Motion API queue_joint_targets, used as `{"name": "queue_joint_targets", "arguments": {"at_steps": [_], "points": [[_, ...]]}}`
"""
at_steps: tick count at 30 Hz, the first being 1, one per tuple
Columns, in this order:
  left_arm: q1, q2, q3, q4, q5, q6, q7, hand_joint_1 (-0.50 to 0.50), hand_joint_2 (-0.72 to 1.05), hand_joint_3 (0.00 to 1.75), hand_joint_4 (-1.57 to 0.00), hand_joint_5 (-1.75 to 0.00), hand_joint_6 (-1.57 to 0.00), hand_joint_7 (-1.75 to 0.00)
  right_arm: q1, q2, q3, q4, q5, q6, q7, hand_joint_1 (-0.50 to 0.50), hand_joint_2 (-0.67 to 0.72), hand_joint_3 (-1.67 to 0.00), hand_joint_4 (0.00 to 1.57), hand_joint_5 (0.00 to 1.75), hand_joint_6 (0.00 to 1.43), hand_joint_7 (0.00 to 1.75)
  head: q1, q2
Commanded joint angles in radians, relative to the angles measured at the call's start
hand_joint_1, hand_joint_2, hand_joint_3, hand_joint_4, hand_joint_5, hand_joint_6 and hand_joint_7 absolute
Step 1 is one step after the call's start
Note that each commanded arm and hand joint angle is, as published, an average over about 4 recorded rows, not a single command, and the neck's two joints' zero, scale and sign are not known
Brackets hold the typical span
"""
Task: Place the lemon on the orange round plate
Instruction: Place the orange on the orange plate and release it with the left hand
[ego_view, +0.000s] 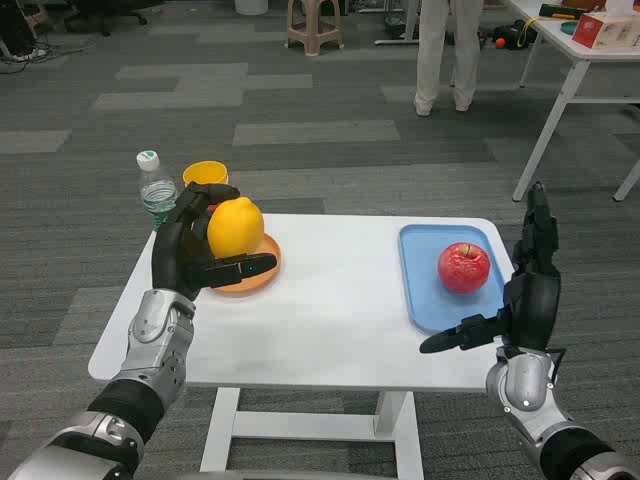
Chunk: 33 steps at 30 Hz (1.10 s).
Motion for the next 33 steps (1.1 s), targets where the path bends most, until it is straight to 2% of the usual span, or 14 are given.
{"name": "queue_joint_targets", "arguments": {"at_steps": [1,5,9,13,19,23,33], "points": [[-0.02,0.003,-0.052,-0.003,-0.014,-0.016,0.008,0.5,0.43,0.09,0.0,-1.64,-1.28,-1.4,-0.024,-0.006,0.012,0.03,0.024,0.005,-0.001,-0.25,0.41,0.0,0.11,0.0,0.0,0.0,0.021,0.006],[-0.018,0.003,-0.052,-0.004,-0.014,-0.016,0.008,0.5,0.43,0.09,0.0,-1.64,-1.28,-1.4,-0.024,-0.006,0.014,0.029,0.024,0.005,-0.001,-0.25,0.41,0.0,0.11,0.0,0.0,0.0,0.016,0.004],[-0.014,0.003,-0.051,-0.005,-0.014,-0.016,0.008,0.5,0.43,0.09,0.0,-1.64,-1.28,-1.47,-0.024,-0.006,0.016,0.028,0.024,0.005,-0.001,-0.25,0.41,0.0,0.11,0.0,0.0,0.0,0.019,0.006],[-0.011,0.003,-0.049,-0.008,-0.014,-0.017,0.008,0.5,0.43,0.09,0.0,-1.64,-1.28,-1.4,-0.024,-0.007,0.017,0.028,0.024,0.005,0.0,-0.25,0.41,0.0,0.09,0.0,0.0,0.0,0.02,0.008],[-0.007,-0.001,-0.027,-0.014,0.054,-0.017,0.009,0.5,0.43,0.09,0.0,-1.64,-1.28,-1.43,-0.024,-0.007,0.019,0.026,0.024,0.005,0.0,-0.24,0.41,0.0,0.1,0.0,0.0,0.0,0.022,0.011],[-0.006,0.0,-0.035,-0.014,0.019,-0.018,0.008,0.5,0.43,0.09,0.0,-1.64,-1.28,-1.4,-0.024,-0.006,0.021,0.023,0.024,0.005,0.0,-0.25,0.41,0.0,0.11,0.0,0.0,0.0,0.02,0.011],[-0.009,0.003,-0.035,0.022,-0.019,-0.018,0.011,0.5,0.43,0.09,0.0,-1.64,-1.28,-1.43,-0.014,-0.004,0.018,0.016,0.024,0.005,0.0,-0.25,0.41,0.0,0.11,0.0,0.0,0.0,0.03,0.017]]}}
